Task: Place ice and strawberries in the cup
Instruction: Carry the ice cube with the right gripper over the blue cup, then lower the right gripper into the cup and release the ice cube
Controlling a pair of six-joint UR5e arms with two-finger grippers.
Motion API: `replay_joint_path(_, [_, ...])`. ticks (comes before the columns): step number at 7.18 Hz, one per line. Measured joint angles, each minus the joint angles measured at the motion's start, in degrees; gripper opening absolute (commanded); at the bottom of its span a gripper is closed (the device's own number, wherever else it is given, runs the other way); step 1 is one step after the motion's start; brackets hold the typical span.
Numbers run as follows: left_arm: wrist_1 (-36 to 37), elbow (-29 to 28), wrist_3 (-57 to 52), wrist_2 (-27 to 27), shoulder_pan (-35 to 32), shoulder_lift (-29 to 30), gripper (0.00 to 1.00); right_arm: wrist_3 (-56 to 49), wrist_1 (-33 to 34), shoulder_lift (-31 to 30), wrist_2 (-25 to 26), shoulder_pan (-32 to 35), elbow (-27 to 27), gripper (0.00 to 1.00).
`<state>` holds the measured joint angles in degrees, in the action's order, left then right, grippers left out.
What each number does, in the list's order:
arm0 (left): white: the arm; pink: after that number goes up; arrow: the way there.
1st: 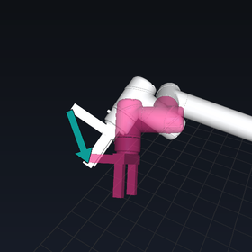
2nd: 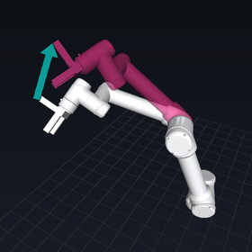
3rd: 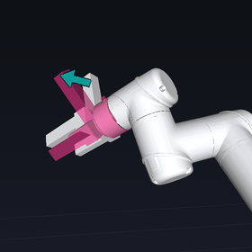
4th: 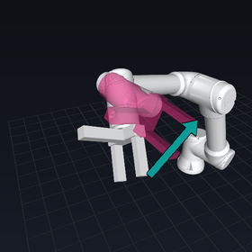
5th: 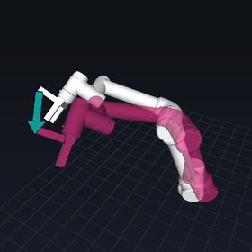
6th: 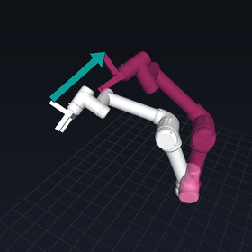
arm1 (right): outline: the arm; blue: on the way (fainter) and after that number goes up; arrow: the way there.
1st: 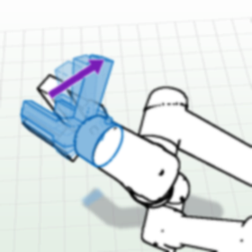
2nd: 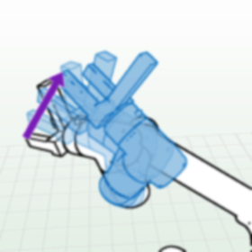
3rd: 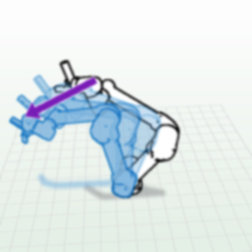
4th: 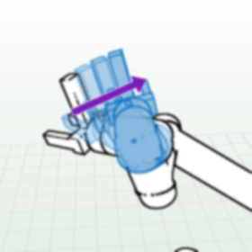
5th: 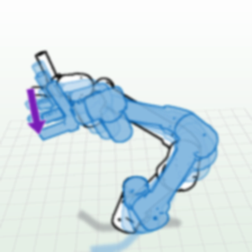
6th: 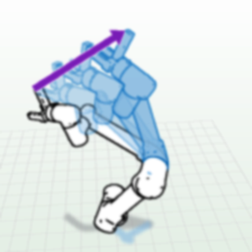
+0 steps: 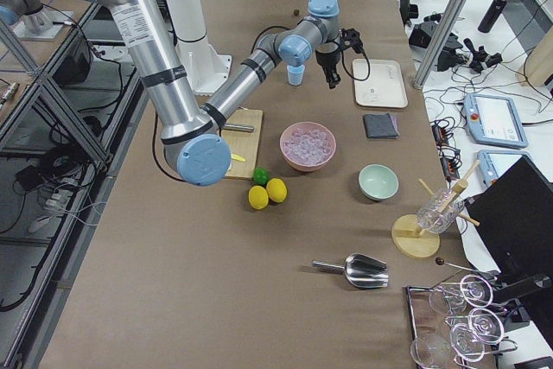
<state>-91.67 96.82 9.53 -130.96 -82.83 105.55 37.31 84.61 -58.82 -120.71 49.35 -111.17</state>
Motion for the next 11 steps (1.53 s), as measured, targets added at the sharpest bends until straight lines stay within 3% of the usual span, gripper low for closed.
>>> replay_joint_path(4, [-0.08, 0.87, 0.0, -0.12, -0.21, -0.74, 0.98, 0.65, -10.48, 4.08, 7.59, -9.92, 8.27, 0.0])
replay_joint_path(11, [0.67, -1.38, 2.54, -4.43, -2.21, -0.94, 0.98, 0.89, -11.82, 7.22, 13.03, -19.13, 12.83, 0.0])
